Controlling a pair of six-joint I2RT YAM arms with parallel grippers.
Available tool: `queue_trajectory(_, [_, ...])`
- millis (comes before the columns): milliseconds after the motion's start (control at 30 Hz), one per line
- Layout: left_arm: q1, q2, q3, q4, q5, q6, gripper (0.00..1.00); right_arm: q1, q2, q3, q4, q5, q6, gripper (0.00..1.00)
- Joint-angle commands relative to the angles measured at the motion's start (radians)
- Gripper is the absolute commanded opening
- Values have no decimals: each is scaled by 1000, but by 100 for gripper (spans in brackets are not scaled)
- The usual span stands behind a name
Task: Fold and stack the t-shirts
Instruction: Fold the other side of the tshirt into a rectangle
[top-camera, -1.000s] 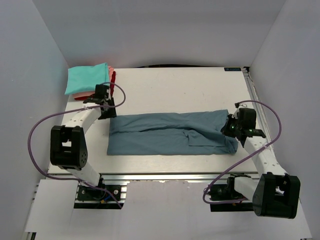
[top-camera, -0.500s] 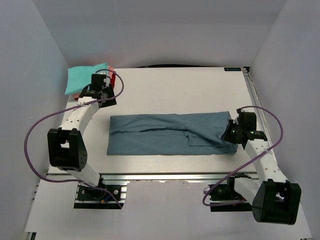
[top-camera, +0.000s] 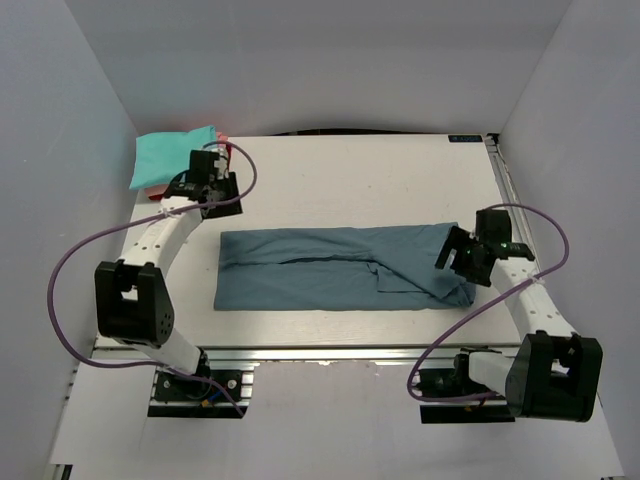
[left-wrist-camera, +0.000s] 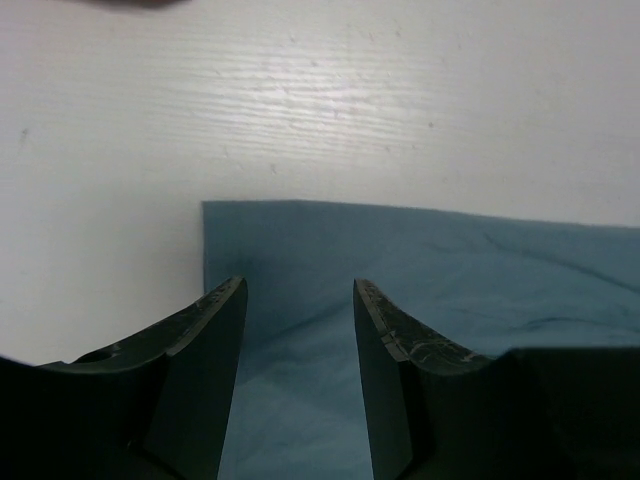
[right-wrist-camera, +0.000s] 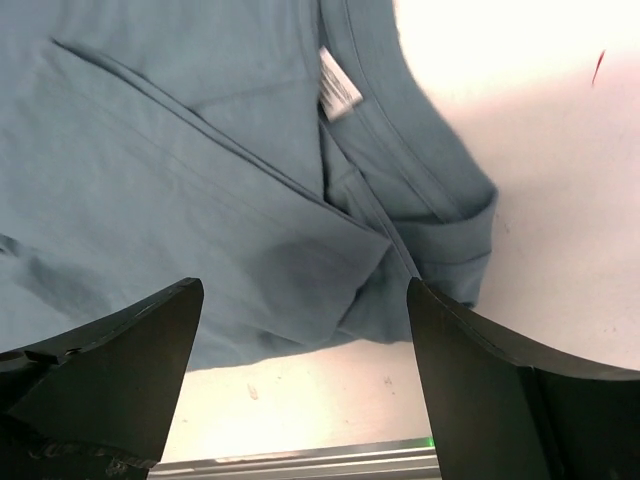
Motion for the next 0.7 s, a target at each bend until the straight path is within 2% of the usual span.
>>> queue_trajectory(0, [-81, -15, -33, -43, 16, 34, 58, 0, 16, 84, 6, 5, 19, 89])
queue_trajectory(67, [-139, 2, -56, -43, -3, 36, 57, 0, 13, 88, 20, -11, 19, 77])
queue_trajectory(100, [-161, 9, -68, -39, -22, 33, 54, 0, 18, 99, 17, -23, 23, 64])
queue_trajectory(133, [-181, 21, -82, -36, -29, 27, 51, 0, 22, 105, 14, -34, 32, 29])
queue_trajectory(200, [-221, 26, -128, -19, -38, -1, 45, 1, 36, 114, -5, -92, 39, 1])
queue_trajectory(233, [-227, 26, -143, -10, -40, -11, 22, 1, 38, 110, -11, -122, 45, 0])
queue_trajectory(367, [-239, 15, -214, 24, -43, -60, 3, 6, 39, 105, -3, -152, 48, 0])
queue_trajectory(500, [-244, 32, -248, 34, -67, -87, 0, 23, 73, 101, -2, -210, 51, 0])
queue_trajectory(667, [-256, 63, -235, 15, -90, -88, 0, 63, 70, 79, 43, -184, 56, 0])
